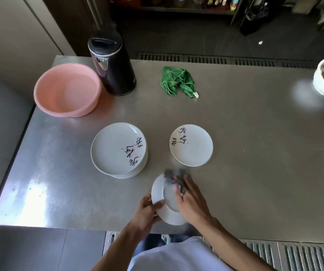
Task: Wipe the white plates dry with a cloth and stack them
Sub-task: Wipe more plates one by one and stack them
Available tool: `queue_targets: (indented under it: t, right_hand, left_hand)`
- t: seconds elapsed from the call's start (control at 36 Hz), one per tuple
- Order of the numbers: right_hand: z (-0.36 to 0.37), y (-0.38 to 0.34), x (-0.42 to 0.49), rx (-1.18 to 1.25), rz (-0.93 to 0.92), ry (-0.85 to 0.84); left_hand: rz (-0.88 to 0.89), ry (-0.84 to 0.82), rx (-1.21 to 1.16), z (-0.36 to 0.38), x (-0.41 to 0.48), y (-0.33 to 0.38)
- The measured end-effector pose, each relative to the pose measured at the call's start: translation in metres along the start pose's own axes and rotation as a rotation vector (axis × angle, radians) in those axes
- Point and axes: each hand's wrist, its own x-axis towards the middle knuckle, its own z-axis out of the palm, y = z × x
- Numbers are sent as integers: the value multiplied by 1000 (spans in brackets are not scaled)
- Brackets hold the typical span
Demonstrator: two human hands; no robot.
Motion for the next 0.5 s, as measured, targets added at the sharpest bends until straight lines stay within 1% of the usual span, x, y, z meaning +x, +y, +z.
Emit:
queue_targets:
  t: [0.03,0.06,0.08,0.17,0.22,0.28,0.33,0.36,0.39,0.42,0.47,0.5]
  right_hand:
    - [-2,-1,1,55,107,6]
    - [-2,-3,1,105,160,-3]
    - [-1,-5,-1,147,169,-16]
    - [4,-9,-9,219,85,-88]
    - [6,-7,-14,184,-31,-144]
    - [8,-9,-19,171,-224,-197]
    - [8,-9,-21,184,-379,-244]
    - [9,-8,-17,142,-438,-220]
    - [11,-7,-12,81,-451,-168]
    - [10,-6,-5,26,-389,-113]
    - [7,-7,6,-7,-142,-49]
    - [7,-7,8,-23,-114,-43]
  left_hand:
    - [4,4,-24,1,0,-1]
    - [0,6,-34,2,0,-2]
    - [-9,12,-32,2,-1,-2]
    - [-25,9,-17,-5,-1,2]
    - [-32,-45,21,-8,-1,4]
    - [-44,-98,63,-9,-1,5]
    - [-50,-119,95,-9,-1,4]
    - [-51,-115,103,-10,-1,3]
    - [-50,-110,107,-11,-1,4]
    - [-48,-106,108,-11,0,5]
    - [-45,-105,108,-10,1,6]
    - [-46,-107,109,-9,1,7]
